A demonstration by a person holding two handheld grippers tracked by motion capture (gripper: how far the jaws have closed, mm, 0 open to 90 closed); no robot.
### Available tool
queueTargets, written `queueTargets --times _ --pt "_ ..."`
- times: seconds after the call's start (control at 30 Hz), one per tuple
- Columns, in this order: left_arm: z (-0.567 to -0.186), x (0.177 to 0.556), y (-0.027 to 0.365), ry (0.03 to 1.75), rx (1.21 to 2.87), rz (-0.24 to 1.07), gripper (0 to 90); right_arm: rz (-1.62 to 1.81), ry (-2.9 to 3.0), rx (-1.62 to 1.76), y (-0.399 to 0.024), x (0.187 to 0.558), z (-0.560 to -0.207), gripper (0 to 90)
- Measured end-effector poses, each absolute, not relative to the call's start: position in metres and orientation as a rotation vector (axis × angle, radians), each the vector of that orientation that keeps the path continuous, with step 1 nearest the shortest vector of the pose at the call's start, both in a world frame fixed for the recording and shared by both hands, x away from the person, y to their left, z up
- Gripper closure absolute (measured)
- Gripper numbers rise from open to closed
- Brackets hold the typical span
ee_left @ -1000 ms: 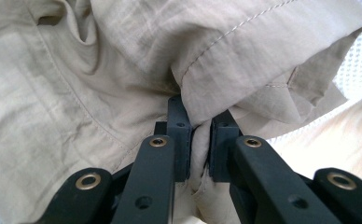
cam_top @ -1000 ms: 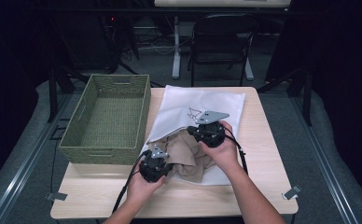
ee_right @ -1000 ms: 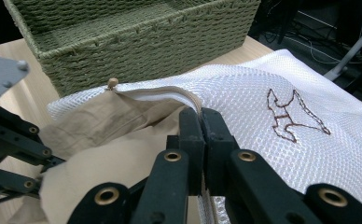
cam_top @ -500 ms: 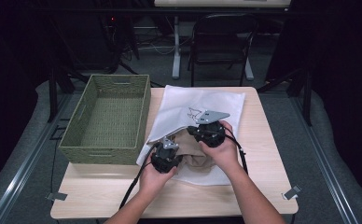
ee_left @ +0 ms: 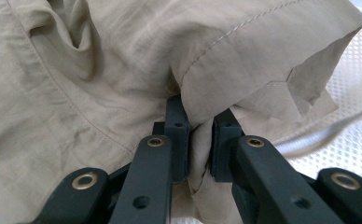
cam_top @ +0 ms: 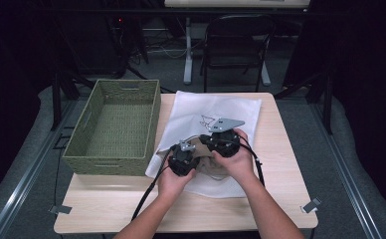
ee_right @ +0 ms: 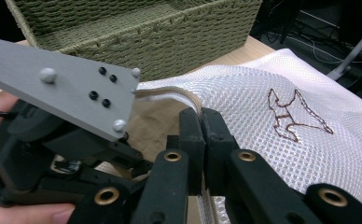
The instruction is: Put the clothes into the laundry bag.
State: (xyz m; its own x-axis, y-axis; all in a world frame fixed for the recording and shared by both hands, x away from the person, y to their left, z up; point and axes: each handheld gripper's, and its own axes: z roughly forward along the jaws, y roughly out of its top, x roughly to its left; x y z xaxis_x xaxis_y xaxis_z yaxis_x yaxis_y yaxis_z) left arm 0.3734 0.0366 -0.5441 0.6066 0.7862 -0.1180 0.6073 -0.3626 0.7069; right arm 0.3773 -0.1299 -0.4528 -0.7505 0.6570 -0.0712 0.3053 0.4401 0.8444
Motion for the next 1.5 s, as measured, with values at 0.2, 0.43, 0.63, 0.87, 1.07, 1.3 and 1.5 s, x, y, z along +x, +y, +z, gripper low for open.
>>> queueTargets --times 0.2,0.43,0.63,0.87,1.07,1.3,1.5 --pt "-0.547 0.377 0.035 1.111 2.070 0.301 72.8 1.233 2.303 0.822 -0.131 0.377 -0.452 88.5" --pt "-0.528 0.360 0.046 1.037 2.060 0.284 50.9 1.240 2.294 0.830 -0.134 0.379 -0.452 88.4" --pt "-0.511 0.340 0.064 0.992 2.062 0.321 46.4 1.245 2.286 0.836 -0.136 0.379 -0.451 88.4" --pt "-0.505 0.329 0.089 1.016 2.062 0.345 45.3 1.244 2.287 0.838 -0.136 0.379 -0.451 88.3" --pt "-0.513 0.328 0.101 1.050 2.061 0.340 45.3 1.247 2.289 0.840 -0.136 0.379 -0.451 88.3" --pt "-0.534 0.328 0.092 1.052 2.116 0.283 45.6 1.244 2.291 0.840 -0.135 0.379 -0.452 88.3" --pt "-0.542 0.329 0.083 1.046 2.132 0.278 46.8 1.244 2.295 0.840 -0.136 0.379 -0.452 88.2"
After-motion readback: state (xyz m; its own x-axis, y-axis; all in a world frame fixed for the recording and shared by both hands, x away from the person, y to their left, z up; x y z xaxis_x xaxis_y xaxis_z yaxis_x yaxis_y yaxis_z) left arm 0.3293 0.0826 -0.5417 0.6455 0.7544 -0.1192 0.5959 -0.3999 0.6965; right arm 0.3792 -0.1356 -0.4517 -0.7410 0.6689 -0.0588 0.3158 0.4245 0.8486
